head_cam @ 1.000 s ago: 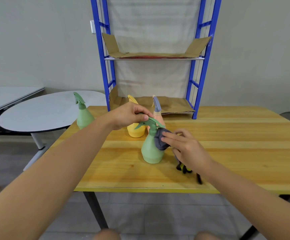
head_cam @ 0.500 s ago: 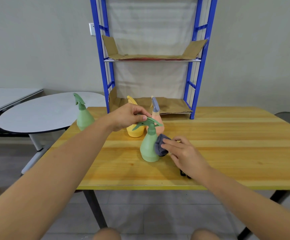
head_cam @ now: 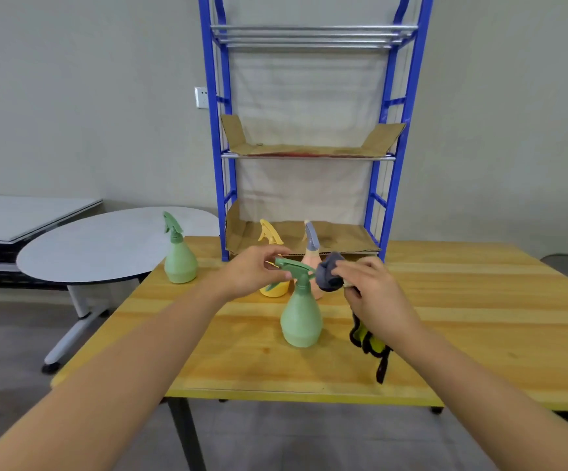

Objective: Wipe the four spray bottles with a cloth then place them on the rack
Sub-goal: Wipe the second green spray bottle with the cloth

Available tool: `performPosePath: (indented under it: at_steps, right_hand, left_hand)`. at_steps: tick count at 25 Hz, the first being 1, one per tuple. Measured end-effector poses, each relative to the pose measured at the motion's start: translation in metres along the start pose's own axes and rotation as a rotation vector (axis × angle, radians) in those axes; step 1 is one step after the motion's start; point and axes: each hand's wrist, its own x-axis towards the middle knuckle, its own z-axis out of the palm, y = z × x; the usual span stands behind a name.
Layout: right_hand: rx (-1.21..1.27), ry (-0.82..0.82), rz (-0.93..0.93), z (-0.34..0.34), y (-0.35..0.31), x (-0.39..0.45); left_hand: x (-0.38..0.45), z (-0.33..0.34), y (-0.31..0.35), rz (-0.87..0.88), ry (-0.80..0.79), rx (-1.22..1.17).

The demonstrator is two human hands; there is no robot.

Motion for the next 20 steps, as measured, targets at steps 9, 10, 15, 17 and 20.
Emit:
performPosePath:
  at_steps: [9, 10, 15, 17, 20]
  right_hand:
    - [-0.123, -0.123, -0.002, 0.012, -0.056, 0.061]
    - [-0.159, -0.168, 0.03, 0.013, -0.052, 0.061]
    - [-0.264, -0.248, 0.172, 0.008, -0.038, 0.052]
    - [-0.157, -0.152, 0.07, 0.015, -0.055, 0.057]
    - [-0.19, -0.161, -0.016, 0.025, -0.057, 0.053]
  left_hand:
    - [-0.003, 0.012, -0.012, -0.015, 0.151, -0.154]
    - [-0.003, 0.012, -0.012, -0.014, 0.152, -0.167]
    - [-0.004, 0.018, -0.011, -0.02, 0.171, -0.201]
    - [-0.003, 0.019, -0.009, -0.006, 0.17, -0.203]
    - [-0.004, 0.015, -0.011, -0.007, 0.167, -0.173]
